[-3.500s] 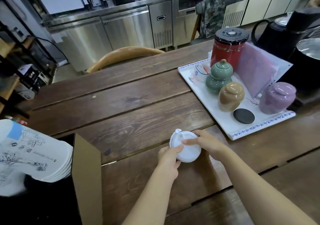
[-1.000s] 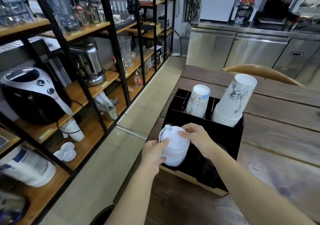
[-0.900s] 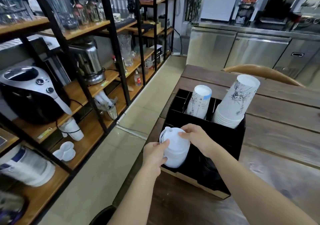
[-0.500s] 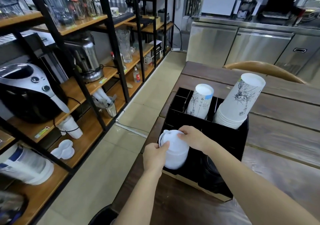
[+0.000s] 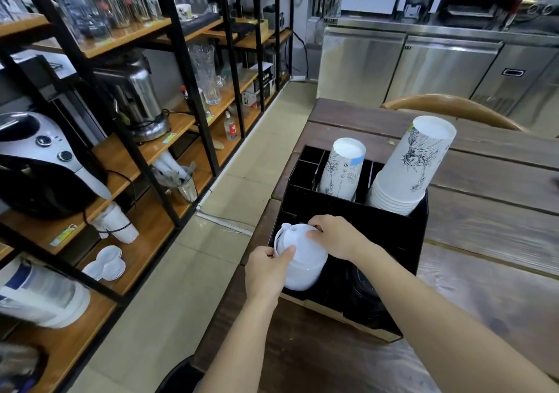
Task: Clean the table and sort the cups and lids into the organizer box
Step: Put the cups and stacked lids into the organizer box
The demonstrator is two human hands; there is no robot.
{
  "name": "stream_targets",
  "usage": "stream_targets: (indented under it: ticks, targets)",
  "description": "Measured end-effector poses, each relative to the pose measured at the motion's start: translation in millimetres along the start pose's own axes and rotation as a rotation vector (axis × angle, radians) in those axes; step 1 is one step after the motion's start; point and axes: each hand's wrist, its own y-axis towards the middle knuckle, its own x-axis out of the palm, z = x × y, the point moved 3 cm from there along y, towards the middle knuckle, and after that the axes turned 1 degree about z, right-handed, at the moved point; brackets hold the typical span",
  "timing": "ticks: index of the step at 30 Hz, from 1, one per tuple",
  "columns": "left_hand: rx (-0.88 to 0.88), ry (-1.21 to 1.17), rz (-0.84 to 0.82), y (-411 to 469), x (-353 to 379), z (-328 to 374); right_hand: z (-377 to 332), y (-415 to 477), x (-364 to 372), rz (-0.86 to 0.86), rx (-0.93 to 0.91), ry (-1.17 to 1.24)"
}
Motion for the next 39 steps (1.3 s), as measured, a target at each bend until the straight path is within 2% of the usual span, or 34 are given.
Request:
stream_targets:
  ticks: [5,8,11,15,18,21,23,25,30,34,39]
  targets:
    - [0.029,0.076,-0.009,-7,-7,14,-3,-8,-5,0.122,-0.020,-0.057]
    - [0.134,0.171,0.045,-15,-13,32,-8,-18,-23,0.318,-0.028,-0.022]
    - [0.321,0.174,0.067,-24,-10,63,-9,-34,-46,0.535,-0.052,-0.025]
    - [0.540,0.137,-0.042,-38,13,103,0,-62,-74,0.777,-0.058,0.066]
    - [0.625,0.118,-0.115,-44,38,122,15,-82,-88,0.969,-0.026,0.177]
    - [0.678,0.114,-0.218,-50,65,134,38,-93,-99,1.091,0.018,0.364]
    - [0.707,0.142,-0.307,-51,83,139,54,-94,-104,1.101,0.064,0.495]
    - [0.711,0.147,-0.405,-52,100,144,69,-91,-108,1.042,0.081,0.543]
    - [0.651,0.054,-0.637,-53,133,154,93,-73,-106,0.722,0.095,0.516]
    - [0.580,-0.042,-0.670,-48,148,161,98,-62,-99,0.554,0.076,0.464]
    - [0.550,-0.037,-0.657,-40,159,160,96,-55,-99,0.541,0.033,0.480]
